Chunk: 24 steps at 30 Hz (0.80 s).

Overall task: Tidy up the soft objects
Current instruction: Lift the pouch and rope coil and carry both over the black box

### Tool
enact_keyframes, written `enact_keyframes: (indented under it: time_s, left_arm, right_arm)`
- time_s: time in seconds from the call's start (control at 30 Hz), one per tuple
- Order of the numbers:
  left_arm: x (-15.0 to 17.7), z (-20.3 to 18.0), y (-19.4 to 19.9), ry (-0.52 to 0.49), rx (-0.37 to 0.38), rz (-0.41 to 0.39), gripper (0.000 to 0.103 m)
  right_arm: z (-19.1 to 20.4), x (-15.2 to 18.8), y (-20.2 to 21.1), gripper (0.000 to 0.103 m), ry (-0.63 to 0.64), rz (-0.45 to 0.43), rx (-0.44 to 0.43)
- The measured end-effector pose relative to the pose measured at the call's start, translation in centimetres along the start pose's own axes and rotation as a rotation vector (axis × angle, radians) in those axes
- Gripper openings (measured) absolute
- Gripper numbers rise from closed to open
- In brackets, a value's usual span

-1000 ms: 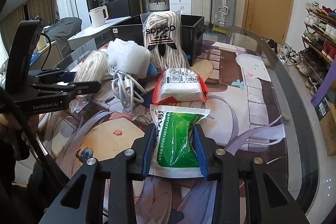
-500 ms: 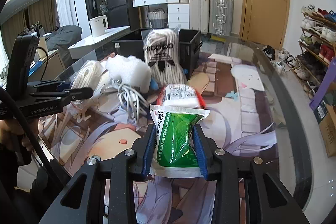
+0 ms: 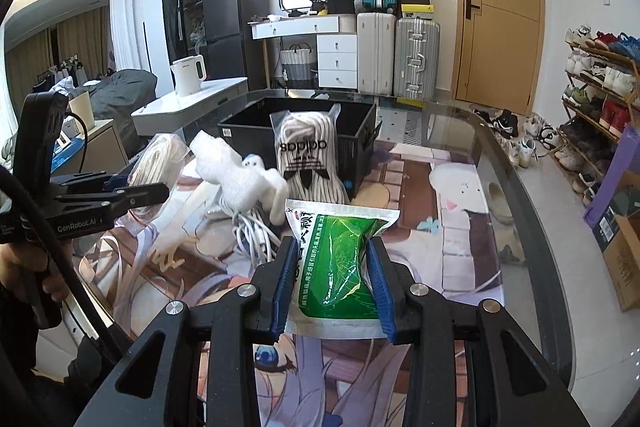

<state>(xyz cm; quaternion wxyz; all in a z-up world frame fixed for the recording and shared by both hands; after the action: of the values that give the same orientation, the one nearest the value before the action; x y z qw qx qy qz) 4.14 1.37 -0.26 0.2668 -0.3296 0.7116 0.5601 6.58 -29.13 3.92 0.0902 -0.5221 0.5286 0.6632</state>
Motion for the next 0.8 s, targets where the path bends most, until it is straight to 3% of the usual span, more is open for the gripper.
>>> enact_keyframes:
  time_s: [0.8]
  left_arm:
    - [-4.2, -1.2, 0.6, -0.038, 0.019, -0.058, 0.036]
  right_arm:
    - [-0.6, -4.3, -0.5, 0.036, 0.02, -0.048, -0.02]
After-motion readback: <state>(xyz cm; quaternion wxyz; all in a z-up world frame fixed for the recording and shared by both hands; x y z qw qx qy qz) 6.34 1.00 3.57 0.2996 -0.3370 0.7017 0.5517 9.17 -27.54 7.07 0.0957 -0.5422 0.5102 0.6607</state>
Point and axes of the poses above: each gripper's, at about its wrist camera, not at the fingertips, and y roughly against the way its jaws point, z to its left, x to its underside, the point moved 3 cm from there along -y, roughly the way its jaws point, and after that the axes turned 8 degrees about y, right-handed, at the moved point
